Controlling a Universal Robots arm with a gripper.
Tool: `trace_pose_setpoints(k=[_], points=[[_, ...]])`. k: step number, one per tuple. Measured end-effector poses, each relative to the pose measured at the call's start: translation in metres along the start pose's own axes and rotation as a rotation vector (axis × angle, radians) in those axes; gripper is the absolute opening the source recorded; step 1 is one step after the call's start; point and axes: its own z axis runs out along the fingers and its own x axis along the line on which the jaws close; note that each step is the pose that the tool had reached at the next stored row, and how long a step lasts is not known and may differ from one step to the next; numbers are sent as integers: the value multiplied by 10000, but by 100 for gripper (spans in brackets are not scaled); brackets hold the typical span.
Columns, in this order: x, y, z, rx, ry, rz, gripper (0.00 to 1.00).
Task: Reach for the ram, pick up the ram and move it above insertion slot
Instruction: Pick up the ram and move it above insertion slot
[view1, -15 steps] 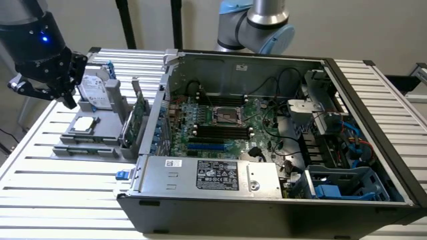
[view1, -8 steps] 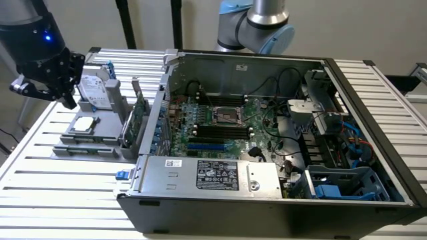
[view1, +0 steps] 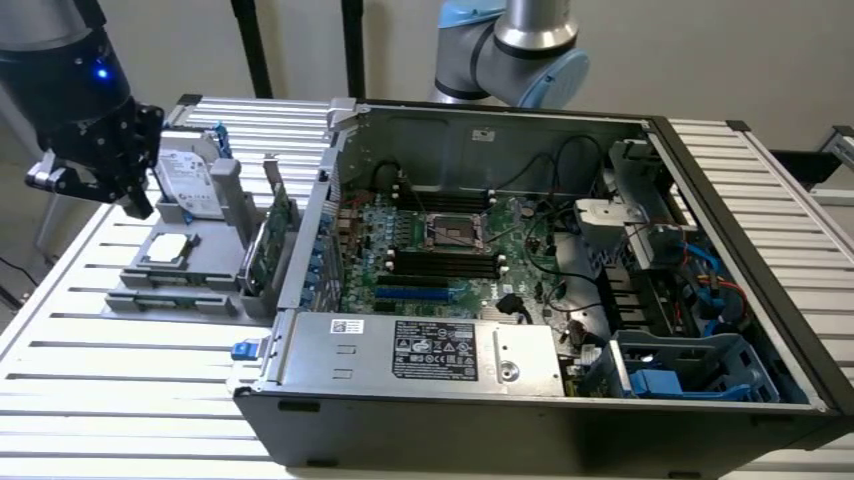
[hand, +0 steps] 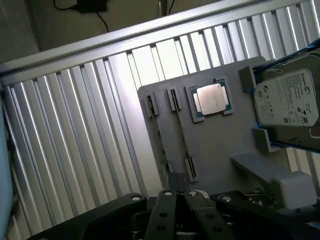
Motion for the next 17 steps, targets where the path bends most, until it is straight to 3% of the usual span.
trace_pose_setpoints(k=[17], points=[[-1, -1, 22, 21, 107, -2919, 11]])
